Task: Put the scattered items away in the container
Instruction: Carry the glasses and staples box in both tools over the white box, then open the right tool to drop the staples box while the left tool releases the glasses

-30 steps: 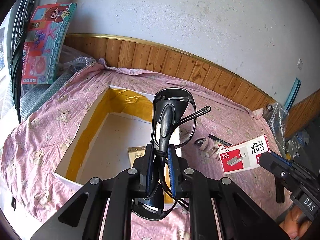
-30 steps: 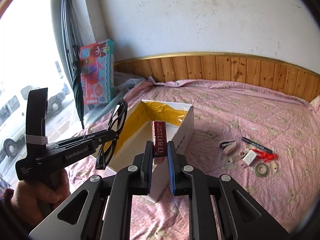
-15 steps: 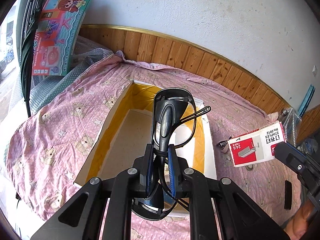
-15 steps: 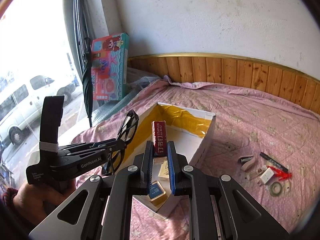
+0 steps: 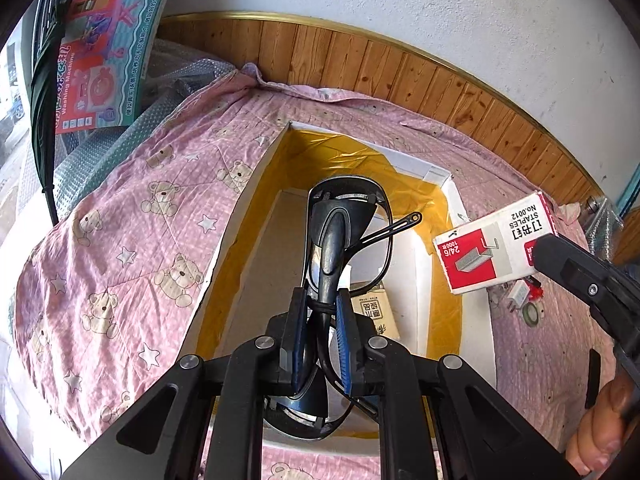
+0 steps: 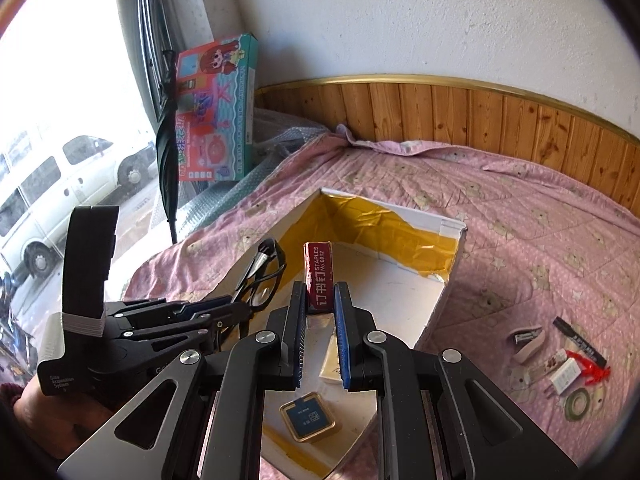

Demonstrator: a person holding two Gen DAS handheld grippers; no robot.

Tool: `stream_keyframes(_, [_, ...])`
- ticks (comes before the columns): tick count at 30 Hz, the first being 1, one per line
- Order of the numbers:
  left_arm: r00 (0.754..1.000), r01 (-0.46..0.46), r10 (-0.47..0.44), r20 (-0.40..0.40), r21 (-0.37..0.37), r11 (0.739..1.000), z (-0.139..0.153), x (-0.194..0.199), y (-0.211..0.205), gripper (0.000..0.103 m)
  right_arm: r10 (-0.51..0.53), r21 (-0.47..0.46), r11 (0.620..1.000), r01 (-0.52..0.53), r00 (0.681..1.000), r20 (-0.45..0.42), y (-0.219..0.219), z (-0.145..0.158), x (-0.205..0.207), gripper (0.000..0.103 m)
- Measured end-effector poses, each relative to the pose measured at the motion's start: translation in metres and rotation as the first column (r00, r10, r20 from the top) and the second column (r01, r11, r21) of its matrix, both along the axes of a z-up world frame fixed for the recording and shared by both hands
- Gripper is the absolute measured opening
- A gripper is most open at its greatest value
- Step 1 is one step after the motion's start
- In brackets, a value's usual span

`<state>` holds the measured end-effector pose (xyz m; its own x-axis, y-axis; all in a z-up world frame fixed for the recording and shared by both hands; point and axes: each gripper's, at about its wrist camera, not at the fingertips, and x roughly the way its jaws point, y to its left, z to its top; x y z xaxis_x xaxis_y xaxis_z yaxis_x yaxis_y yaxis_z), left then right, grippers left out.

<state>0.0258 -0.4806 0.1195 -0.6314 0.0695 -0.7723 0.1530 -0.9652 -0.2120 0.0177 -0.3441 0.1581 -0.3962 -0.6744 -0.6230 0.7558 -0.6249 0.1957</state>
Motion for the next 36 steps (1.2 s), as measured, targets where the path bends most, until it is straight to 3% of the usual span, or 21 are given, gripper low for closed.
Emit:
stream_keyframes(18, [0.998,0.017,-0.016,0.064,-0.016,1.000,-0.021,-0.031,0.001,0.015,0.003,0.122,0.992,-0.016,0.995,0.104,-0.052,-0.035,-0.075,0.014])
stream_keyframes(21, [0.997,0.016,-0.015,0.075,-0.013,1.000,-0.024,-0.036,0.000,0.016,0.010,0.128,0.991,-0.026,0.992,0.125,-0.060,-0.042,-0.085,0.018])
stream_keyframes(22, [0.997,0.014,-0.013,0.077,-0.011,1.000,-0.025,-0.037,0.000,0.016,0.007,0.124,0.992,-0.023,0.991,0.135,-0.061,-0.045,-0.088,0.019])
stream_keyframes(23, [0.997,0.014,-0.014,0.082,-0.008,1.000,-0.026,-0.039,0.000,0.017,-0.006,0.120,0.993,-0.011,0.991,0.134,-0.061,-0.047,-0.091,0.030])
stream_keyframes(25, [0.995,0.018,-0.018,0.099,0.003,1.000,-0.029,-0.042,0.000,0.026,-0.029,0.117,0.993,0.014,0.991,0.127,-0.056,-0.049,-0.094,0.040])
stream_keyframes(27, [0.996,0.003,-0.003,0.093,-0.004,1.000,-0.029,-0.040,0.000,0.031,-0.048,0.095,0.995,0.035,0.989,0.139,-0.048,-0.051,-0.094,0.040])
stream_keyframes(36, [0.997,-0.029,0.028,0.078,0.015,0.999,-0.026,-0.023,-0.005,0.031,-0.112,0.007,0.994,0.114,0.972,0.205,-0.004,-0.057,-0.074,0.040])
